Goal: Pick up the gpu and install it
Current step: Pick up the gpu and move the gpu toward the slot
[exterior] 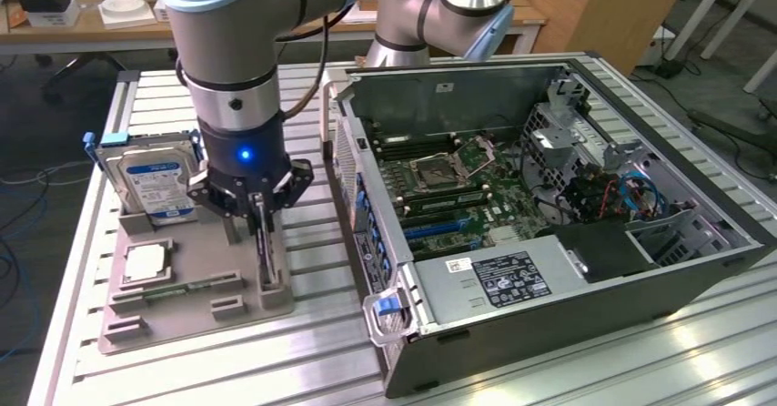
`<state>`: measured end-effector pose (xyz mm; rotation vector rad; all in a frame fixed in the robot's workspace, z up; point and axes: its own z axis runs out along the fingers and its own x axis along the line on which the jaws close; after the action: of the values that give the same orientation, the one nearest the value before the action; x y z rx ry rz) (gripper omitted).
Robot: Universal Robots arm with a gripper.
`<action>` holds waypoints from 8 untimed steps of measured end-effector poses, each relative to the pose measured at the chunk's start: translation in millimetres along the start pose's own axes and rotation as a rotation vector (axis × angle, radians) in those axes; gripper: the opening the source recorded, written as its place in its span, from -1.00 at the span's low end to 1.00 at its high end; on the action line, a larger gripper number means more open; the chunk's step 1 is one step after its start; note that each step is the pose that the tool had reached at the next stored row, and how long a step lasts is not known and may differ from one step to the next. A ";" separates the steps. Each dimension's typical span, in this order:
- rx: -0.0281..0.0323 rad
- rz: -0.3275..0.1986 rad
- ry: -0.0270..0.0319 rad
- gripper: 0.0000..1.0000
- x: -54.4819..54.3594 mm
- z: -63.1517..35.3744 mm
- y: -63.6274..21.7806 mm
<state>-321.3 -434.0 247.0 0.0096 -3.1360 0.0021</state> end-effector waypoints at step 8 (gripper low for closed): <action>0.0001 0.000 0.0000 -0.48 0.0 -7.8 0.0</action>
<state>-321.3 -434.0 254.9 0.0096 -3.1360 0.0022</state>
